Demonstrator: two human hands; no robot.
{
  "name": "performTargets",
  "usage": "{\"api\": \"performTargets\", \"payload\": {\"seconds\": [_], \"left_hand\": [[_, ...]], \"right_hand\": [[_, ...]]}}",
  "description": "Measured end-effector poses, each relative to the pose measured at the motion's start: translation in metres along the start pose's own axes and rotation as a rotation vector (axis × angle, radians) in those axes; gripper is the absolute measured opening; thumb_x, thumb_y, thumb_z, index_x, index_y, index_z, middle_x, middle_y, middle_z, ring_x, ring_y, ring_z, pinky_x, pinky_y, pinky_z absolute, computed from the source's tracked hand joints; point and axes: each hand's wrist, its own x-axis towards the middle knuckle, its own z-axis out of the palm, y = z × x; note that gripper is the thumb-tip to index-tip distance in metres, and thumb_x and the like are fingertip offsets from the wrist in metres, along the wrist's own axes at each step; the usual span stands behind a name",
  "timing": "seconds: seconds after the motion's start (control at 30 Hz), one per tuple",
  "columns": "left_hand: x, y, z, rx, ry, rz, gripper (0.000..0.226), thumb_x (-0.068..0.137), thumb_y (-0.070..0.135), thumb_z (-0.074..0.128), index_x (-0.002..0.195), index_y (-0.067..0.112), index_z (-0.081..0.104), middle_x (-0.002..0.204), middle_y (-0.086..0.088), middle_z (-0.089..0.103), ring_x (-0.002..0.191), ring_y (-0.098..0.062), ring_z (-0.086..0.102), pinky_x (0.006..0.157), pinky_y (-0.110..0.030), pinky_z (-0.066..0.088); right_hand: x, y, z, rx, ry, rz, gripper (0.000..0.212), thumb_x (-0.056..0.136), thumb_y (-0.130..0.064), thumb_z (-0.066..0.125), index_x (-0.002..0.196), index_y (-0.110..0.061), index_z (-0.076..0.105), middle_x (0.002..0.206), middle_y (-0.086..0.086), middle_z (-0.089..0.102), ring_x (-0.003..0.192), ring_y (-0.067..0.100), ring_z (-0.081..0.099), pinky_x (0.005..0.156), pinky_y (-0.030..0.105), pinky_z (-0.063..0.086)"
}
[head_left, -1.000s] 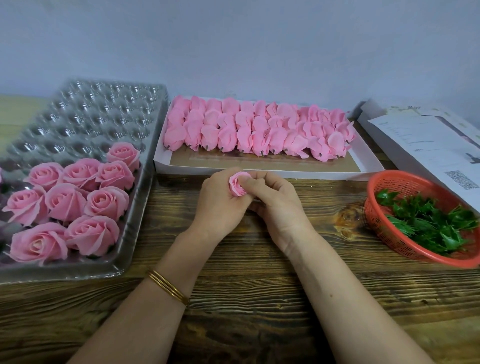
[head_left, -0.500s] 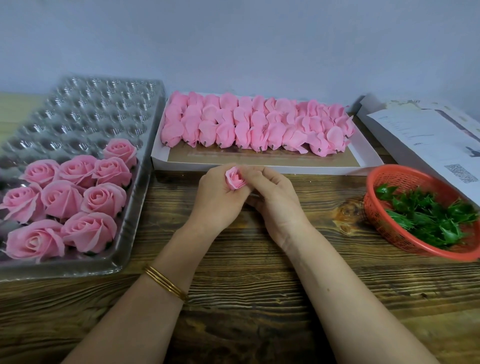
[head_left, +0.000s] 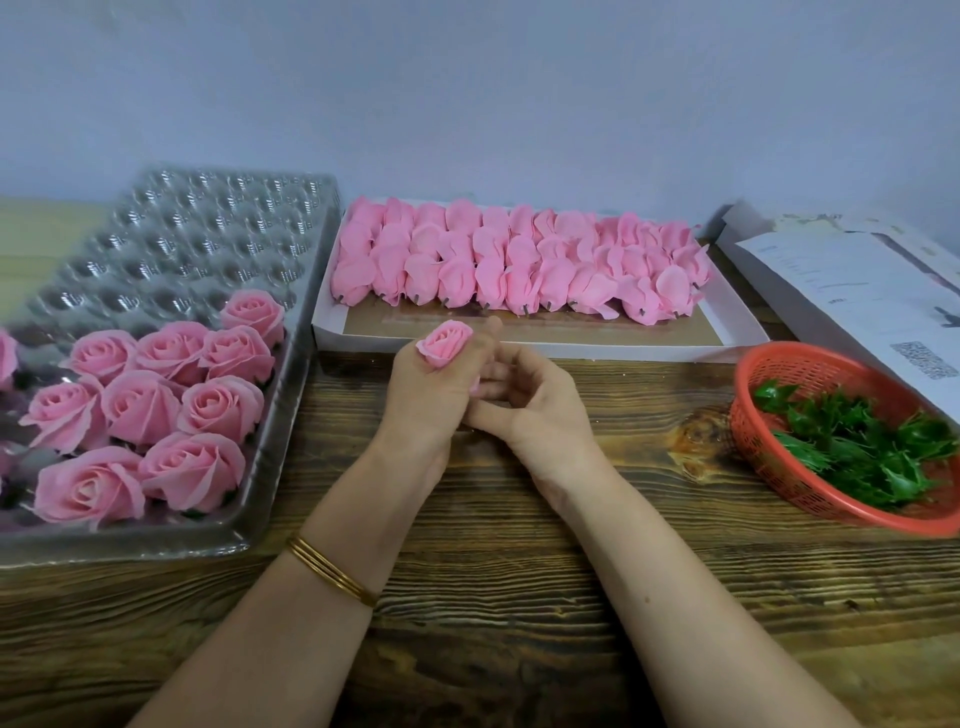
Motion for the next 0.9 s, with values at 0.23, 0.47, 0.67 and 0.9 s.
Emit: {"api": "performTargets", "payload": {"seconds": [0.23, 0.47, 0.67, 0.9], "left_hand": [[-0.004, 0.003, 0.002, -0.009, -0.034, 0.003, 0.022, 0.091, 0.015, 0.07, 0.07, 0.013, 0.061, 0.059, 0.006, 0.065, 0.059, -0.006, 0.065, 0.058, -0.019, 0.055], [-0.003, 0.006, -0.004, 0.016, -0.106, -0.045, 0.02, 0.086, 0.017, 0.073, 0.081, 0.007, 0.056, 0.07, -0.006, 0.056, 0.066, -0.016, 0.061, 0.066, -0.027, 0.055], [-0.006, 0.016, -0.011, 0.104, -0.289, -0.078, 0.066, 0.074, 0.035, 0.072, 0.102, -0.023, 0.054, 0.078, -0.015, 0.045, 0.059, -0.023, 0.042, 0.048, -0.025, 0.034], [-0.006, 0.013, -0.012, 0.135, -0.212, -0.049, 0.054, 0.086, 0.026, 0.071, 0.108, -0.021, 0.055, 0.087, -0.024, 0.058, 0.078, -0.031, 0.058, 0.062, -0.032, 0.051]], "right_hand": [[-0.003, 0.005, 0.007, -0.209, 0.078, -0.143, 0.029, 0.073, 0.007, 0.078, 0.092, -0.011, 0.068, 0.082, 0.002, 0.07, 0.075, 0.011, 0.064, 0.074, 0.024, 0.054], [-0.004, 0.0, 0.003, -0.18, -0.017, -0.14, 0.034, 0.076, 0.009, 0.075, 0.071, -0.024, 0.069, 0.064, -0.008, 0.067, 0.066, 0.01, 0.061, 0.07, 0.031, 0.054], [-0.001, -0.006, -0.006, -0.013, -0.169, -0.002, 0.016, 0.085, 0.014, 0.062, 0.084, 0.001, 0.071, 0.07, 0.016, 0.065, 0.068, 0.02, 0.06, 0.069, 0.023, 0.053], [0.002, -0.003, -0.008, -0.024, -0.199, 0.055, 0.02, 0.081, 0.004, 0.071, 0.092, -0.012, 0.074, 0.076, 0.007, 0.07, 0.075, 0.015, 0.066, 0.077, 0.026, 0.055]]}}
